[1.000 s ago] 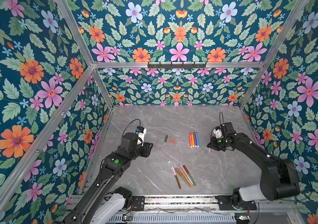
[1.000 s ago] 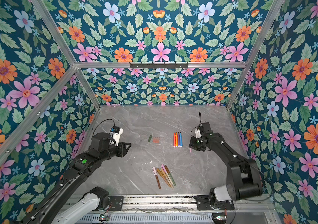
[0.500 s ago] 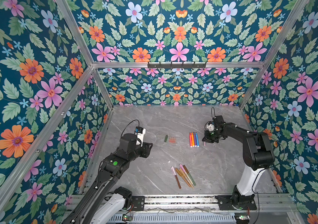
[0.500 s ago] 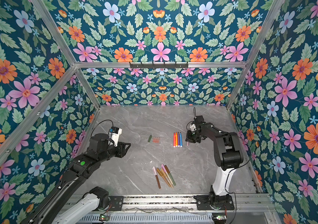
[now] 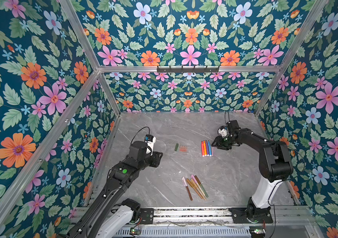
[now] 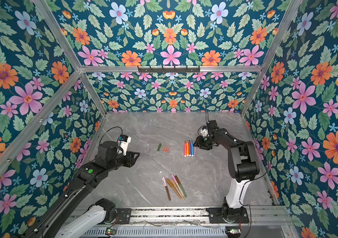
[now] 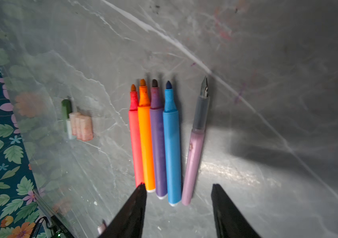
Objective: Open the pen caps
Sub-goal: 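Carry the uncapped pink pen with the right gripper beside the blue highlighter, then open the right gripper and move it back over the pastel pens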
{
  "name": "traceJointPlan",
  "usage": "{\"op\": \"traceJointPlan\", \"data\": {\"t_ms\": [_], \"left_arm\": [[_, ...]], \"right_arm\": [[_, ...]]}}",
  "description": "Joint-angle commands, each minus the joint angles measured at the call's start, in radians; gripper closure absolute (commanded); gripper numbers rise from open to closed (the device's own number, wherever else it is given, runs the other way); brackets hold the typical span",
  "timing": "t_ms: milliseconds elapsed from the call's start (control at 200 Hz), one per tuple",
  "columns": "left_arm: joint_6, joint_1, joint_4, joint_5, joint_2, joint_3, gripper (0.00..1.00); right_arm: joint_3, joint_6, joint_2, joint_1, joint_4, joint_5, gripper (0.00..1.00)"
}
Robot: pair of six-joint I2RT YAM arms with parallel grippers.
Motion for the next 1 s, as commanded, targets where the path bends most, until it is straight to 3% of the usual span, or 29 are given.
{"op": "traceJointPlan", "data": {"t_ms": [0, 215, 315, 500, 700, 850, 995], "left_arm": [[0.001, -0.001, 0.008, -0.03, -0.001, 0.005, 0.55], [-0.004, -0.001, 0.008, -0.077, -0.027, 0.003, 0.55], [-0.005, 0.0, 0.003, -0.11, -0.032, 0.004, 0.55], [-0.006, 0.0, 0.003, -0.121, -0.027, 0.008, 0.55], [-0.016, 0.0, -0.001, -0.143, -0.031, 0.005, 0.55], [-0.016, 0.001, 0.003, -0.149, -0.033, 0.004, 0.54], [-0.013, 0.001, 0.011, -0.129, 0.023, 0.007, 0.54]], "right_arm": [[-0.05, 0.015, -0.061, 0.001, -0.002, -0.031, 0.47], [-0.259, 0.147, -0.298, 0.009, 0.063, -0.112, 0.5], [-0.339, 0.185, -0.428, 0.071, 0.073, -0.127, 0.51], [-0.373, 0.17, -0.58, 0.306, -0.068, 0.015, 0.5], [-0.492, 0.295, -0.755, 0.593, -0.104, 0.199, 0.5], [-0.574, 0.403, -0.852, 0.717, -0.129, 0.272, 0.51], [-0.609, 0.473, -0.909, 0.758, -0.19, 0.317, 0.53]]}}
